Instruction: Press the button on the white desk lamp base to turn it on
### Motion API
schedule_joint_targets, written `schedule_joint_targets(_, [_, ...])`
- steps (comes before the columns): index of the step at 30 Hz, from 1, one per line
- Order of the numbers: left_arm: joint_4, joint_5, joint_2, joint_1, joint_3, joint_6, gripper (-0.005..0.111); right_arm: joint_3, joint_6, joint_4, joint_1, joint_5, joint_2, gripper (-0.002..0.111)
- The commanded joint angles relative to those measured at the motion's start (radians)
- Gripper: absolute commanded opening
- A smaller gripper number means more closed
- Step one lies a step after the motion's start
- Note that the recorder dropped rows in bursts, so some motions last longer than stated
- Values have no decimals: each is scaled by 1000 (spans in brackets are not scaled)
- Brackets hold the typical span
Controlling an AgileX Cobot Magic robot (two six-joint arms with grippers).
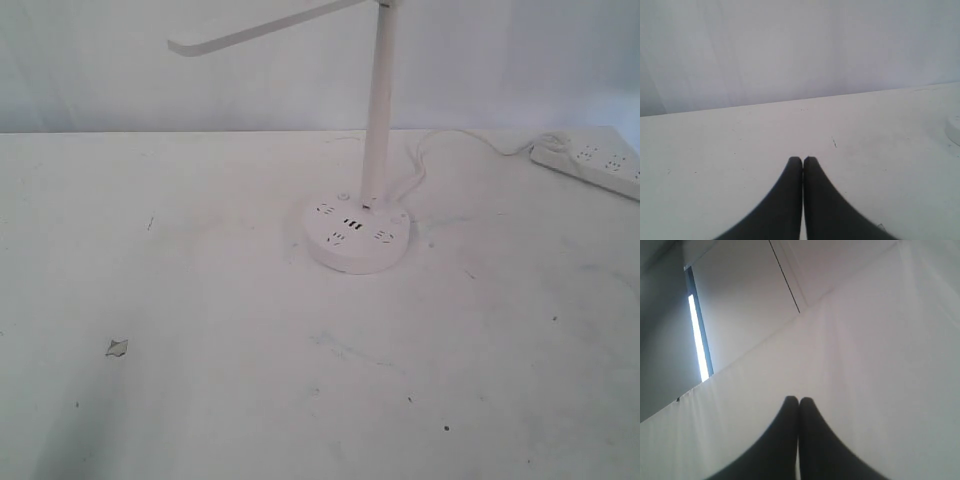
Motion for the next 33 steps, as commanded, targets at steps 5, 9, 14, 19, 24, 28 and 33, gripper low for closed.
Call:
schedule_joint_targets(5, [-4, 1, -4, 2, 3, -1, 0, -342, -78, -408, -3, -313, 564, 0])
schedule_joint_targets(9, [-4, 1, -4, 2, 3, -1, 0, -482, 213, -820, -3, -211, 1029, 0])
schedule_joint_targets(14, [-4, 1, -4, 2, 3, -1, 0, -484, 525, -850, -3, -243, 1540, 0])
schedule_joint_targets(19, [-4, 1, -4, 2, 3, -1, 0, -606, 488, -857, 81, -75, 1723, 0])
schedule_joint_targets(24, [-4, 1, -4, 2, 3, -1, 0, -810, 303, -820, 179, 330, 1757, 0])
schedule_joint_targets(28, [-4, 1, -4, 2, 3, -1, 0, -970, 310, -741, 186, 507, 1828, 0])
schedule_joint_targets(33, [-4, 1, -4, 2, 3, -1, 0, -1043, 341, -741, 188, 550, 1901, 0])
